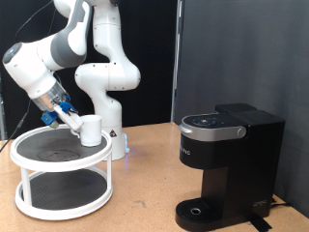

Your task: Make a cup of coffee with the keurig machine

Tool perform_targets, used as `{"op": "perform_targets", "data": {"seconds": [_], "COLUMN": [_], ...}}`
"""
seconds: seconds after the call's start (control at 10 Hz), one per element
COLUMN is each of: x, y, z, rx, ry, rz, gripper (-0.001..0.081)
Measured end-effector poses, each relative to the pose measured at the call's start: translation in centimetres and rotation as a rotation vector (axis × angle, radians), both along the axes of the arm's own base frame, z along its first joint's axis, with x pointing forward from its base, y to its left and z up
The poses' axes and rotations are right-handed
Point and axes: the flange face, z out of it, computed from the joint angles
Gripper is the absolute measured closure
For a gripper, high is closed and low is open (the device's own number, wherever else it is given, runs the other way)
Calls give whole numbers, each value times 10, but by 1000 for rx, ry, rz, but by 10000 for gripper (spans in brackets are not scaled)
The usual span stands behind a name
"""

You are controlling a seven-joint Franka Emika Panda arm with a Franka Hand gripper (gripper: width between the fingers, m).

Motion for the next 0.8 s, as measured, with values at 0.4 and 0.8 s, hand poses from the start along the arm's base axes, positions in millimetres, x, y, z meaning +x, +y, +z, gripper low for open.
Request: {"op": "perform_targets", "data": {"seconds": [0.4, 0.8], "x": [0, -7], "y": [2, 4], "z": [8, 44], "rx": [40, 128], "ry": [-24, -48], "rz": [-25, -36], "gripper": [803, 803]}}
